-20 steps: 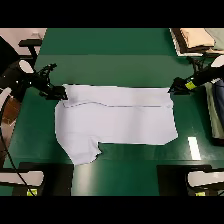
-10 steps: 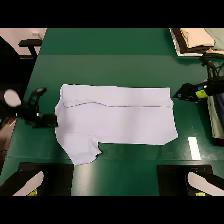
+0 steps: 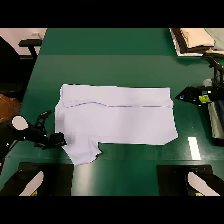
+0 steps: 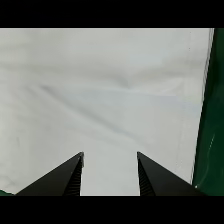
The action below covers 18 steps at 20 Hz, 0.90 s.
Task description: Fold the shirts.
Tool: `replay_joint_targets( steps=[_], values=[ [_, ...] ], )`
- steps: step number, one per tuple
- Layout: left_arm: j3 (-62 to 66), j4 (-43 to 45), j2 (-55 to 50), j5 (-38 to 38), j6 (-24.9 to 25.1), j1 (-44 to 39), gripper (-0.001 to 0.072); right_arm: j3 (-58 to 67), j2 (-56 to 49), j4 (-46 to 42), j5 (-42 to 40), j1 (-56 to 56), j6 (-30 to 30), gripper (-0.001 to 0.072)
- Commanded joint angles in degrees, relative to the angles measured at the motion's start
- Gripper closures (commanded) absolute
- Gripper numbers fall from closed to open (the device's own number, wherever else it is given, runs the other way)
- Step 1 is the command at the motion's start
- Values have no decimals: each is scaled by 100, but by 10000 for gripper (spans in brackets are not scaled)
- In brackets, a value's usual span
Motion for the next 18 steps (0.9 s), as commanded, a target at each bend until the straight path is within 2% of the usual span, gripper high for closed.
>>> replay_joint_targets(
  steps=[1, 7, 9, 13, 16, 17, 18],
  values=[
    [-208, -385, 33, 313, -2, -4, 229, -22, 44, 4, -24, -4, 2, 326],
    [-236, -590, 33, 367, 15, -2, 235, -22, 46, 4, 13, -4, 2, 325],
    [-103, -647, 33, 361, 109, -2, 664, -22, 46, -46, 223, -70, -31, 325],
    [313, -682, 35, 96, 168, -2, 680, -111, 52, -68, 885, -605, -105, 325],
    [636, -688, 35, -146, 245, -4, 680, -1032, 278, -339, 1102, -1193, -105, 324],
    [708, -702, 35, -160, 254, -4, 680, -1462, 378, -511, 1071, -1335, -105, 311],
    [761, -737, 35, -149, 254, -4, 680, -1906, 463, -544, 1021, -1488, -105, 247]
  ],
)
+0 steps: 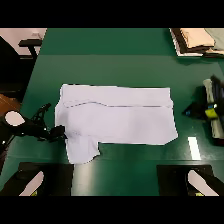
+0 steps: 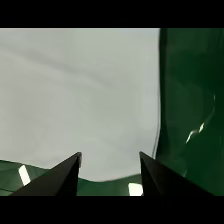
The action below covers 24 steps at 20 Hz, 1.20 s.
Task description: Fold the shirts.
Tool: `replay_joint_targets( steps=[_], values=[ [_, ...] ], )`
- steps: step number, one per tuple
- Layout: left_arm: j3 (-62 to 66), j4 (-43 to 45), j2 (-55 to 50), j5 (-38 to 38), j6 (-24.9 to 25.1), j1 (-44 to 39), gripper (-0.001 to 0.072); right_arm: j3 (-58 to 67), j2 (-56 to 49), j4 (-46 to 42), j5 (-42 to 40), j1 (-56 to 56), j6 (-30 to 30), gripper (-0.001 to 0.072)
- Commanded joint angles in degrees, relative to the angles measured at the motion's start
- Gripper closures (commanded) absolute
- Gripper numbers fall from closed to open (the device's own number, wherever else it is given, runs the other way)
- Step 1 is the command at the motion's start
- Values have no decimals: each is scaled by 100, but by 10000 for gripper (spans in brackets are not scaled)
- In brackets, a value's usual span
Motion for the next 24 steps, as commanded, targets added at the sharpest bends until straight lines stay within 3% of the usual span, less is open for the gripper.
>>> replay_joint_targets(
  steps=[1, 4, 8, 10, 12, 16, 19, 24],
  values=[
    [260, -96, 4, -125, 57, 4, 680, -1314, 251, -164, 96, -570, -11, 241],
    [273, -116, 4, -96, 96, 7, 680, -2277, 225, 251, -208, -667, -57, 243],
    [273, -114, 4, -92, 98, 7, 679, -2597, -212, 612, -848, -61, -116, 269],
    [280, -109, 4, -98, 151, 7, 680, -2487, -398, 623, -1145, 345, -118, 448],
    [431, -35, 4, -208, 229, 7, 680, -2184, -431, 431, -1121, 566, -118, 697],
    [1292, -50, 2, -341, 293, 4, 680, -1263, 92, -98, -413, 581, -24, 701],
    [1867, -50, -33, 0, 297, -9, 680, -468, 216, -76, -332, 581, 13, 702],
    [2404, -33, -721, 1049, 763, -254, 680, 1064, -1099, -74, -387, 901, 9, 701]
  ],
)
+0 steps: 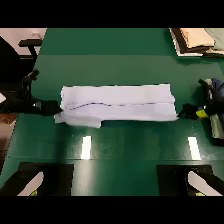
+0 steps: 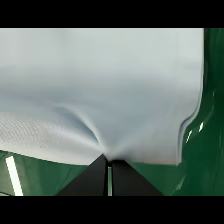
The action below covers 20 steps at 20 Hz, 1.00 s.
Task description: Fold the shirts.
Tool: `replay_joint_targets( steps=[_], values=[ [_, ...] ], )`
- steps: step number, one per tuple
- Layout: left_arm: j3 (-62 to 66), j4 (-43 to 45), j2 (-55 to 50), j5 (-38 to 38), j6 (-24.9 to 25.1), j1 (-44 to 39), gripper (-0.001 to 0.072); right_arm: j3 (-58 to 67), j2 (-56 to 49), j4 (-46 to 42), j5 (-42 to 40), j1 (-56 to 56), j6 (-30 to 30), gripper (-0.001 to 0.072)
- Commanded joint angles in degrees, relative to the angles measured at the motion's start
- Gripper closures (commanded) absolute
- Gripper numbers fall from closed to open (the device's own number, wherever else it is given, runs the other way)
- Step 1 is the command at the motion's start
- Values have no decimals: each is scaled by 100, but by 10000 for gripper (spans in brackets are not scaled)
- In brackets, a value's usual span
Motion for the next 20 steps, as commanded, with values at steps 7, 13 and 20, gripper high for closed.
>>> replay_joint_targets(
  steps=[7, 13, 20],
  values=[
    [1252, 26, -2398, 1919, 544, -116, 678, 3016, -2688, 31, -229, 501, 20, 701],
    [1521, -4, -3086, 2363, 531, -116, 676, 4061, -3790, 487, -214, 490, 9, 610],
    [2267, 7, -3075, 1578, 522, -116, 90, 4339, -3746, 973, 577, -313, -673, 335]
  ],
)
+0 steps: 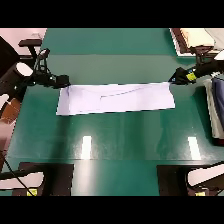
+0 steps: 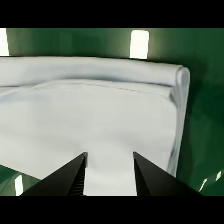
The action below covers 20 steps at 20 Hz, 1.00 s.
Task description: Fold the shirts.
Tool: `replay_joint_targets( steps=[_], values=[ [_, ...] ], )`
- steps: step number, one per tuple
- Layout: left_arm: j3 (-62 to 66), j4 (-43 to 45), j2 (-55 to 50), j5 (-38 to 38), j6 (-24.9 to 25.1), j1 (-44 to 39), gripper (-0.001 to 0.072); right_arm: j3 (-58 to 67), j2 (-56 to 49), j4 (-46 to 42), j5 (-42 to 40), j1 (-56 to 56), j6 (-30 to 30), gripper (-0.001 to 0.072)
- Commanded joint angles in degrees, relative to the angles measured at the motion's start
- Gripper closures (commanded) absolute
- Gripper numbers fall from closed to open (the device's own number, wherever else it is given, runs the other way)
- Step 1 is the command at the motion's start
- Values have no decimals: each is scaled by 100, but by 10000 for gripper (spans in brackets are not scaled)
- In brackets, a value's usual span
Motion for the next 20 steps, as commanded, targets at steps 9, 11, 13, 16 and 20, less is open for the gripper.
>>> replay_joint_targets(
  steps=[9, 11, 13, 16, 20],
  values=[
    [278, -645, -33, -461, 7, -122, 669, -1755, -22, 870, -197, -1143, -632, 178],
    [264, -645, -63, -251, -31, -433, 678, -1961, -85, 994, -339, -988, -756, 178],
    [267, -651, -177, -15, -66, -848, 678, -1956, -278, 1209, -341, -789, -776, 179],
    [271, -654, -459, 315, -343, -1388, 678, -1961, -538, 1563, -501, -518, -835, 285],
    [472, -817, -914, 627, -348, -1893, 679, -1827, -240, 1606, -704, -461, -977, 700]
  ],
)
